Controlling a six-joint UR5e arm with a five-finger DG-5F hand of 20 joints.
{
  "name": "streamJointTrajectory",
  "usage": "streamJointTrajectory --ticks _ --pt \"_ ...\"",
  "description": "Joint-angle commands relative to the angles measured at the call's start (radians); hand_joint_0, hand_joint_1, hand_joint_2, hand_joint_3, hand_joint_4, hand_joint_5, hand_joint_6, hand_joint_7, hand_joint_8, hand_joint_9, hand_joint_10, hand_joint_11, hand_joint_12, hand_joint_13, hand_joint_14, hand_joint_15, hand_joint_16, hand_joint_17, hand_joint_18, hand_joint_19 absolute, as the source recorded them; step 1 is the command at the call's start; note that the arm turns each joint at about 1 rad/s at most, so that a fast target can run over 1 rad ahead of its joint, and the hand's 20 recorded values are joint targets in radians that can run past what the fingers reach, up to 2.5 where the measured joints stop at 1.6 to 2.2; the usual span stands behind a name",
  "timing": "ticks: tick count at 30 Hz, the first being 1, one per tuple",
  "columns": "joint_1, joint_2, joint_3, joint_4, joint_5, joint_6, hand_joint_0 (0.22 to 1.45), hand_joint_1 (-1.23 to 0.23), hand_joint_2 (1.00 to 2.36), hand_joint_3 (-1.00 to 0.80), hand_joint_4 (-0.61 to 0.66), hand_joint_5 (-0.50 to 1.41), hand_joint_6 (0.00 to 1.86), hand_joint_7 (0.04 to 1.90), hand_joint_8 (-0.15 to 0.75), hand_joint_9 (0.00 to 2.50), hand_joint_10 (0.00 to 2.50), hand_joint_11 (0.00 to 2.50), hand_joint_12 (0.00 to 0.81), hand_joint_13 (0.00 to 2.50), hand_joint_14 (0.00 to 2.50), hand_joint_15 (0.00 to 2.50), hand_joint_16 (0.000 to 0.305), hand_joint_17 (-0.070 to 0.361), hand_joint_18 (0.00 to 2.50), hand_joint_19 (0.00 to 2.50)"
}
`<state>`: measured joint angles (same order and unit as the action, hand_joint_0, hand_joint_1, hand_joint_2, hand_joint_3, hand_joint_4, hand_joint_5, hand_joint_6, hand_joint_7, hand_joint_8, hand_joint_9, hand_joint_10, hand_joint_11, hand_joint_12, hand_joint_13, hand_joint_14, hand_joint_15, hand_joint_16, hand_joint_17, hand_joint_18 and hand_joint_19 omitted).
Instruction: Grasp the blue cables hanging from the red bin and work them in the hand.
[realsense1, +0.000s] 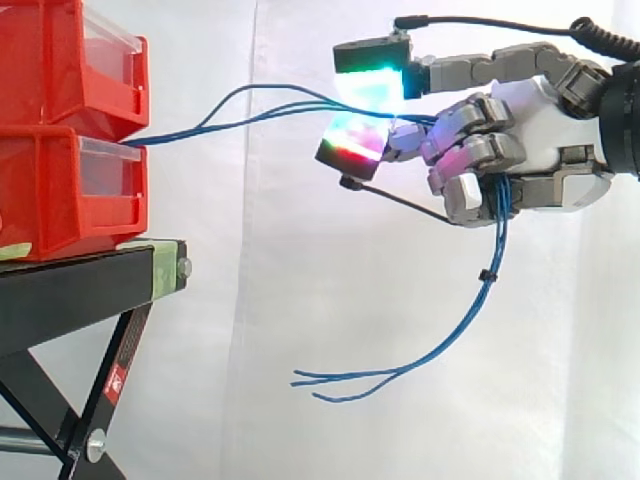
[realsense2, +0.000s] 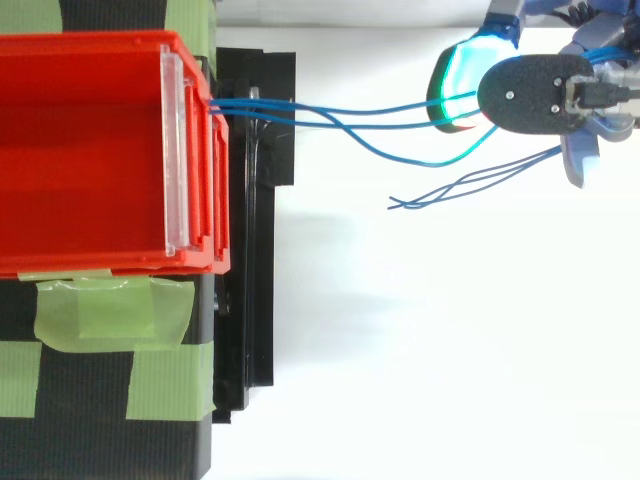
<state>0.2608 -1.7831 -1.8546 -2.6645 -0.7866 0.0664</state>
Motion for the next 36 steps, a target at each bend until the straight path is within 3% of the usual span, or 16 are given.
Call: streamJointTrajectory --ticks 1,3,8,12,20,21,24,36 --pt "0.0 -0.001 0.0 0.008 0.0 -0.008 0.93 -0.76 1.01 -0.04 0.24 -0.08 0.73 1.07 0.656 1.7 2.5 2.5 0.743 1.99 2.5 1.94 0.218 0.164 2.36 0.56" --pt "0.0 -0.001 0.0 0.009 0.0 -0.008 0.91 -0.75 1.01 -0.18 0.22 -0.08 0.66 1.11 0.656 1.7 2.5 2.5 0.743 1.99 2.5 1.94 0.218 0.164 2.36 0.56" --pt "0.0 -0.001 0.0 0.012 0.0 -0.008 0.91 -0.74 1.01 -0.07 0.21 -0.09 0.65 1.13 0.656 1.7 2.5 2.5 0.743 1.99 2.5 1.94 0.218 0.164 2.36 0.56" --pt "0.0 -0.001 0.0 0.015 0.001 -0.008 0.84 -0.73 1.01 -0.23 0.23 -0.1 0.65 1.13 0.656 1.7 2.5 2.5 0.743 1.99 2.5 1.94 0.218 0.164 2.36 0.56" --pt "0.0 -0.001 0.0 0.011 0.001 -0.007 0.82 -0.74 1.02 -0.3 0.22 -0.1 0.63 1.16 0.656 1.7 2.5 2.5 0.743 1.99 2.5 1.94 0.218 0.164 2.36 0.56" --pt "0.0 -0.001 0.0 0.012 0.001 -0.007 0.82 -0.74 1.02 -0.26 0.22 -0.1 0.62 1.17 0.656 1.7 2.5 2.5 0.743 1.99 2.5 1.94 0.218 0.164 2.36 0.56" --pt "-0.002 -0.001 0.0 0.014 0.001 -0.008 0.9 -0.73 1.01 0.17 0.24 -0.13 0.77 1.1 0.656 1.7 2.5 2.5 0.743 1.99 2.5 1.94 0.218 0.164 2.36 0.56" --pt "0.0 -0.001 0.0 0.014 0.001 -0.005 0.96 -0.72 1.0 0.24 0.24 -0.13 0.84 1.05 0.656 1.7 2.5 2.5 0.743 1.99 2.5 1.94 0.218 0.164 2.36 0.56"
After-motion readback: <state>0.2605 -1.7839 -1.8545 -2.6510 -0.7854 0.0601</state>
